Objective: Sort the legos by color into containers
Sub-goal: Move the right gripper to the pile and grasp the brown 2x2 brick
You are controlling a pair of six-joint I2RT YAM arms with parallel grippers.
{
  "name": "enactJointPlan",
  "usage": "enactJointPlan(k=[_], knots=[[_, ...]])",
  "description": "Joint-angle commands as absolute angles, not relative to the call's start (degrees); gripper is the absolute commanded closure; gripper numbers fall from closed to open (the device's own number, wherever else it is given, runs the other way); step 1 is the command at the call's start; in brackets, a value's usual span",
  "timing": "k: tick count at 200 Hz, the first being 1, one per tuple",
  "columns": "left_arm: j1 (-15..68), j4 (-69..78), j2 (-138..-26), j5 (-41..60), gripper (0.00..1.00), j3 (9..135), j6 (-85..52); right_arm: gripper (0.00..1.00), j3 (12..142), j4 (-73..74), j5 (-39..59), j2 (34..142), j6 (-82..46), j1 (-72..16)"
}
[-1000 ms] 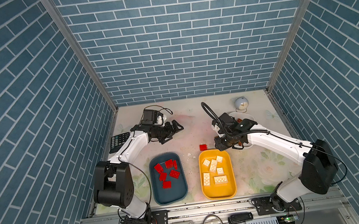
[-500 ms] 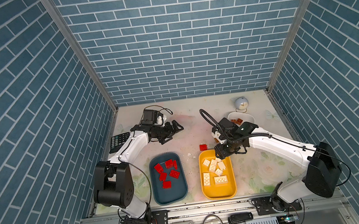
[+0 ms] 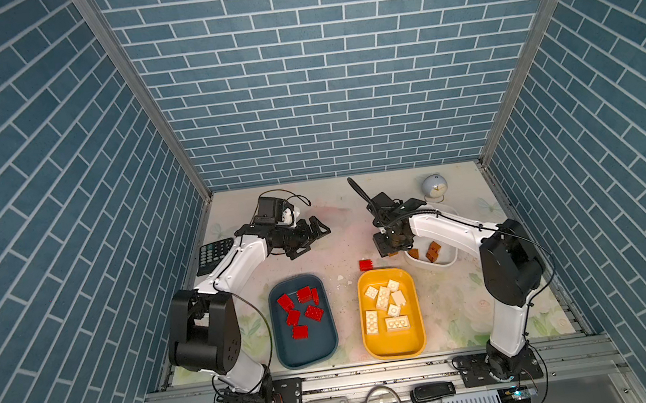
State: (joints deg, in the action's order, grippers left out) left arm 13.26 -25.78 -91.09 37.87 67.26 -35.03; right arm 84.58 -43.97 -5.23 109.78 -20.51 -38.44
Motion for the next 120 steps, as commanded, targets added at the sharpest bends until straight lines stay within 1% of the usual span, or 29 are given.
enactJointPlan(k=[1, 32, 52, 101, 120], knots=[[13.29, -25.05, -90.59, 38.67, 0.02, 67.65, -34.8, 0.44, 87.51, -43.59, -7.82, 113.37, -19.61, -37.49], [13.28, -24.99, -90.54, 38.85, 0.01, 67.45, -34.71, 0.43, 91.34, -44.84, -8.72, 118.59, -18.94, -37.22], [13.27, -24.62, -90.44, 39.1, 0.02, 67.25, -34.89, 0.43, 91.76, -45.34, -10.16, 120.05, -18.57, -37.11], [13.27, -24.1, -91.05, 39.37, 0.02, 67.15, -34.94, 0.43, 91.64, -45.39, -10.3, 120.79, -18.81, -37.07], [13.27, -23.82, -91.19, 39.37, 0.02, 67.06, -35.06, 0.43, 90.14, -42.71, -7.31, 118.95, -19.53, -37.09]])
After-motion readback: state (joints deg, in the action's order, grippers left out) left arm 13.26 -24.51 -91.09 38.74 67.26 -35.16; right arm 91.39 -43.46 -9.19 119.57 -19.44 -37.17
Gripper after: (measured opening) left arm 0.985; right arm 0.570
